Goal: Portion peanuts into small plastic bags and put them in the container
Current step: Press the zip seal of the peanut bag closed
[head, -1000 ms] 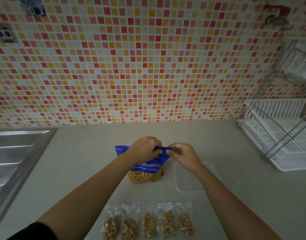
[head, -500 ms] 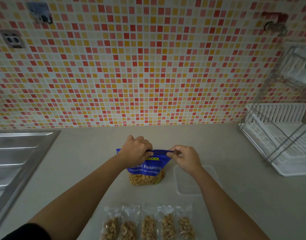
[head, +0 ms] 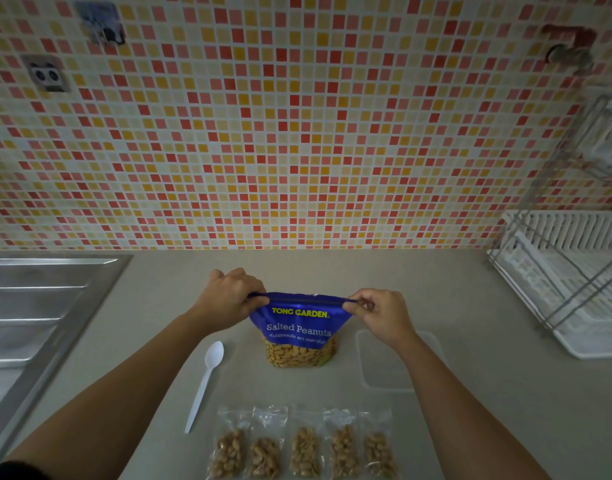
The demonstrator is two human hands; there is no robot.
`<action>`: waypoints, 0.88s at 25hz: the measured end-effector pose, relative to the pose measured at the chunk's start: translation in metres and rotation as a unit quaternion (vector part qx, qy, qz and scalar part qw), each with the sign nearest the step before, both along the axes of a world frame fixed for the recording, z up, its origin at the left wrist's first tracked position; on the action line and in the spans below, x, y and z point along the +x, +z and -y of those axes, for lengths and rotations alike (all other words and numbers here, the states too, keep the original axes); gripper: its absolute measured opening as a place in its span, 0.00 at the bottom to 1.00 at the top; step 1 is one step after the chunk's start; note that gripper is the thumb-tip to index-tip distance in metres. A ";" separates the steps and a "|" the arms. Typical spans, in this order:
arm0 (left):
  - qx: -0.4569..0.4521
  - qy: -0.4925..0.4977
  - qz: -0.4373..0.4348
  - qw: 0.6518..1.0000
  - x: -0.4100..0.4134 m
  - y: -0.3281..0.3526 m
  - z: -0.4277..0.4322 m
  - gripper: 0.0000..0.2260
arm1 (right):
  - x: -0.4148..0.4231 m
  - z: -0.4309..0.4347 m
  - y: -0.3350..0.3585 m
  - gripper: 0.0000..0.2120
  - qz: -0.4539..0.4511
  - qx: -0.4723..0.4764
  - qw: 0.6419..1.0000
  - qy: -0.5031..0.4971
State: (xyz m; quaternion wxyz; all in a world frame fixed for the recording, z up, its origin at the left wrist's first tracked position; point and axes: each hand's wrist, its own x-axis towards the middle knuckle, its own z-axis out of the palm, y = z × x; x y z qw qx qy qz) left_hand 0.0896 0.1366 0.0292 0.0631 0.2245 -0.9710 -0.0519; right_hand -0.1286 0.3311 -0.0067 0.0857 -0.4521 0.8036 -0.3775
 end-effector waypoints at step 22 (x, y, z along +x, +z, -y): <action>0.608 0.179 -0.302 0.713 -0.029 -0.053 0.005 0.12 | 0.005 0.064 -0.021 0.12 0.261 -0.069 0.963 -0.027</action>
